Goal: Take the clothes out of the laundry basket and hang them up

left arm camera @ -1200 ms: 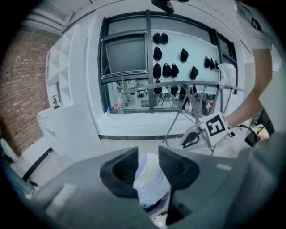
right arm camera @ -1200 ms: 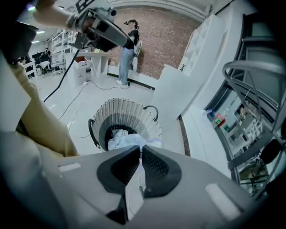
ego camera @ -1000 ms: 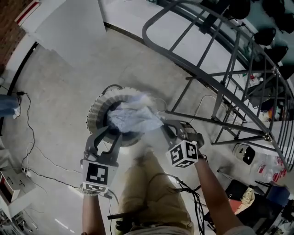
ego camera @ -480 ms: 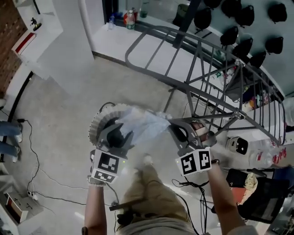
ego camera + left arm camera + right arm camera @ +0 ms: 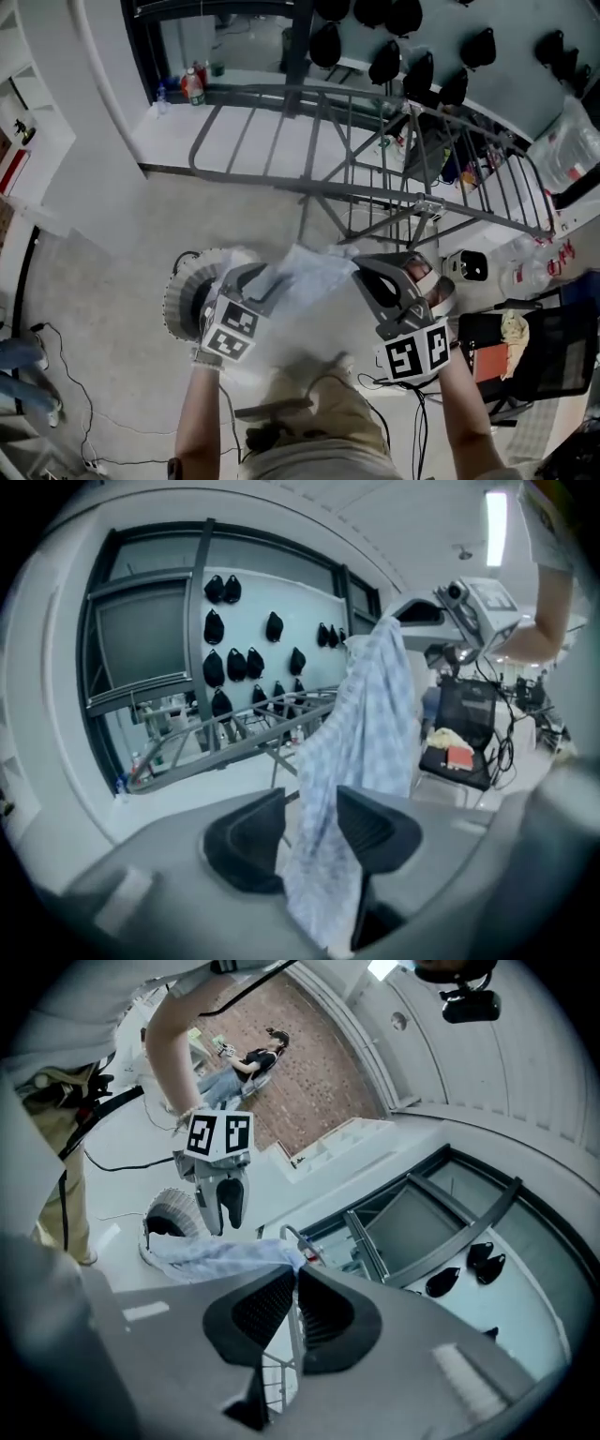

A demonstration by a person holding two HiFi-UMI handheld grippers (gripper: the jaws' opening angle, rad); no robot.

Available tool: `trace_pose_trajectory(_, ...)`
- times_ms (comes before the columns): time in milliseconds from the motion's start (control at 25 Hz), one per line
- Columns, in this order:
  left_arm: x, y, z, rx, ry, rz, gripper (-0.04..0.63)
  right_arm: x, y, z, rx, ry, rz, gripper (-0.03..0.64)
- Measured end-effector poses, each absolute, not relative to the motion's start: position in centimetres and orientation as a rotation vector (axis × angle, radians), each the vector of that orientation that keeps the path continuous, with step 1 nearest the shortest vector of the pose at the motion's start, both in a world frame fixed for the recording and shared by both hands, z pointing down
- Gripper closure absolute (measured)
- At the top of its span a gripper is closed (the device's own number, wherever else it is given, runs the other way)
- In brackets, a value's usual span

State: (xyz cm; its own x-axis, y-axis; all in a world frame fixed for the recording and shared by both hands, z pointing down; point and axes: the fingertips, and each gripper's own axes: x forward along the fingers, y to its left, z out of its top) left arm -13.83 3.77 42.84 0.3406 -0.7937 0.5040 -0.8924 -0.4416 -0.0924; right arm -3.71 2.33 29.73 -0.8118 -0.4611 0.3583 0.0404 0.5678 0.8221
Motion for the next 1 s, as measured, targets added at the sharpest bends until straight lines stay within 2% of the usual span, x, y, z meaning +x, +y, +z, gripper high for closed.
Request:
trace_pose_trajectory(400, 0.7, -3.2, 43.1, 2.642, -1.185, 0.807, 0.438, 9.4, -0.1, 25.8, 0.555, -2.16, -1.209, 0.597)
trace_pose_trajectory(520, 4.8, -4.7, 42.7, 2.694, -1.172, 0.848, 0.589, 14.2, -1.6, 25.7, 0.637, -2.128, -1.157, 0.597)
trace_pose_trajectory(1000, 15.9, -11.1, 34.7, 2.843, -1.27, 0.877, 0.592, 33.7, -9.9, 28.5, 0.937, -1.94, -0.877, 0.597)
